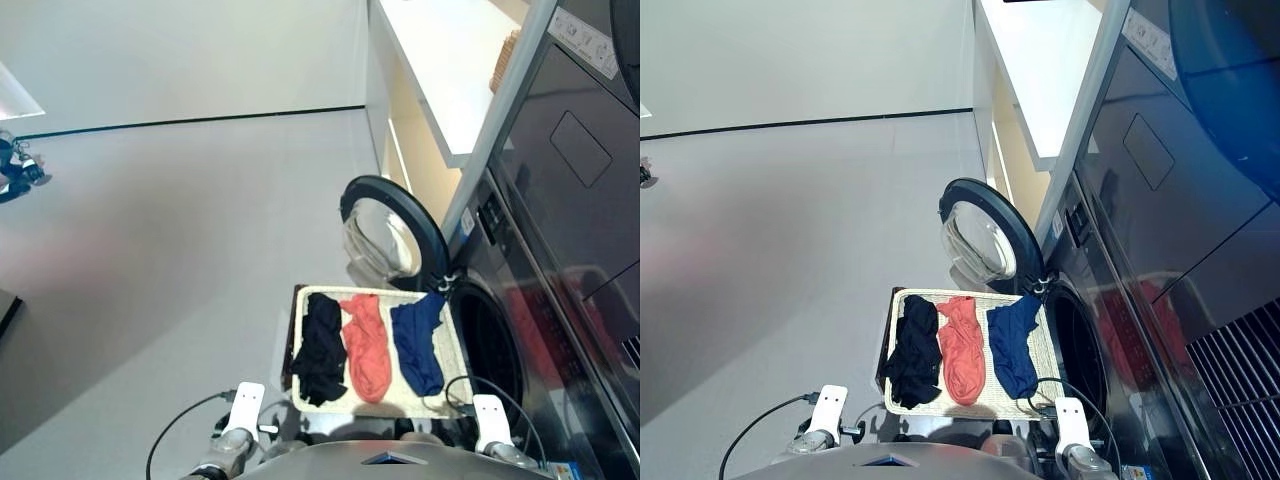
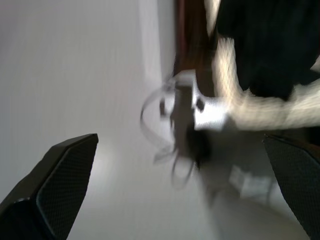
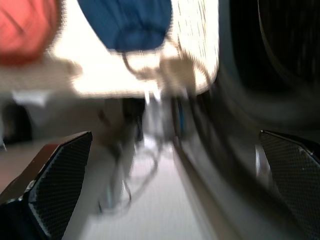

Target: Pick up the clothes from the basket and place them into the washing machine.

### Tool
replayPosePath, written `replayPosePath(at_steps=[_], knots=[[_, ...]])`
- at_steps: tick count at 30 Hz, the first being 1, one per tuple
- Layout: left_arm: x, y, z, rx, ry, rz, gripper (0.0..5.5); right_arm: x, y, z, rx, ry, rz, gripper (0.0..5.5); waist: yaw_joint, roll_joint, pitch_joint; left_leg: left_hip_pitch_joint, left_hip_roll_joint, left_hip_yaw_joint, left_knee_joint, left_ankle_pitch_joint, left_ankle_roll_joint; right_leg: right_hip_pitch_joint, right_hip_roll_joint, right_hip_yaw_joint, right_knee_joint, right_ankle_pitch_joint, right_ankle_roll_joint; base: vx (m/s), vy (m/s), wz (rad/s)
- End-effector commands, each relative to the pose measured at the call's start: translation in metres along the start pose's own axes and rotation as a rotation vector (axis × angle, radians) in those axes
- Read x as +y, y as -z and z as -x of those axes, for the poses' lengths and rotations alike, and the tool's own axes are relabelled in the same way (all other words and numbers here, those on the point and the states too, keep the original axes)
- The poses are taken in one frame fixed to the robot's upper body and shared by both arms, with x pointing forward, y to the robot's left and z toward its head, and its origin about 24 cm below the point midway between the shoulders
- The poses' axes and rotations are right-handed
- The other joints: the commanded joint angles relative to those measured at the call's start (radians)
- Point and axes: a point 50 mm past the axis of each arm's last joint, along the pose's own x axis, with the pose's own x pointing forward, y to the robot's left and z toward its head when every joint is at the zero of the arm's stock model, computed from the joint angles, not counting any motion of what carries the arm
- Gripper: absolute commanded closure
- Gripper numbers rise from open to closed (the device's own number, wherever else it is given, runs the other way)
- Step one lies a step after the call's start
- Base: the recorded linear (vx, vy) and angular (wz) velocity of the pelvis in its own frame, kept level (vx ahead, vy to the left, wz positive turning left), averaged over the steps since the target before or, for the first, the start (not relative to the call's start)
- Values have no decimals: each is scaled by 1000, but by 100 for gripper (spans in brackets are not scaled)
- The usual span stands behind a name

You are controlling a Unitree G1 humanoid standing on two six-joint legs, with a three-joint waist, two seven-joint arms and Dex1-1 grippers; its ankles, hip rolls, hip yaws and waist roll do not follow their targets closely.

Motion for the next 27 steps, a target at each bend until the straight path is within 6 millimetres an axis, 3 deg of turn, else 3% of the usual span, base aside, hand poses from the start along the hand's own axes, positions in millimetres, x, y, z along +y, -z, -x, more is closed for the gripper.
replayPosePath(at_steps=[1, 3, 4, 6, 8, 9, 10, 17, 19, 24, 27], knots=[[0, -80, -16, -250, -17, 34, 0, 12, -75, -10, -276, -22, -34, 0, -26, -49, 121, 33, -10, 21, -4, -24, -15, 47, -32, 4, 3, -22, 44, -67, -29, 48], [-11, -115, -15, -361, 6, 47, 0, 24, -115, -4, -437, -59, -28, 0, -34, -51, 155, 8, -4, 23, -4, -8, -13, 8, -26, 14, 21, -21, 41, -80, -27, -16], [-11, -115, -15, -362, 6, 47, 0, 24, -115, -4, -437, -58, -28, 0, -34, -51, 155, 7, -4, 23, -4, -8, -13, 8, -26, 14, 22, -21, 41, -70, -16, -41], [-17, -143, -13, -448, 10, 36, 0, 34, -149, 9, -592, -98, -38, 0, -39, -60, 195, -27, -2, 29, 14, 4, -12, -41, -23, 33, 59, -26, 36, -119, -36, -73], [-21, -164, -11, -502, 2, 28, 0, 40, -169, 18, -682, -119, -49, 0, -42, -74, 228, -97, 4, 27, 88, -10, -12, -98, -22, 49, 105, -28, 29, -145, -70, -70], [-25, -180, -9, -545, 1, 20, 0, 47, -189, 31, -780, -156, -53, 0, -47, -85, 251, -151, 8, 25, 144, -25, -13, -148, -15, 64, 145, -33, 24, -101, -53, -70], [-26, -180, -9, -545, 1, 20, 0, 47, -189, 31, -780, -155, -53, 0, -47, -85, 249, -155, 9, 25, 147, -26, -13, -152, -15, 64, 147, -34, 24, -53, -48, -146], [-37, -224, -3, -654, -63, 22, 0, 68, -243, 73, -1076, -213, -60, 0, -71, -110, 305, -290, 25, 16, 242, -53, -19, -289, 12, 90, 224, -43, 22, -9, -19, -32], [-37, -231, -3, -668, -80, 24, 0, 71, -251, 78, -1115, -217, -53, 0, -75, -112, 312, -308, 27, 15, 252, -57, -19, -311, 16, 94, 238, -46, 21, -53, -23, -45], [-39, -262, 2, -722, -156, 39, 0, 83, -282, 115, -1334, -249, -6, 0, -89, -125, 346, -415, 27, 0, 321, -76, -15, -421, 25, 97, 308, -50, 19, -83, -27, 35], [-40, -271, 4, -734, -175, 60, 0, 87, -289, 126, -1391, -269, -9, 0, -92, -126, 354, -455, 29, -3, 352, -88, -13, -462, 28, 100, 333, -55, 20, -63, -9, 80]])
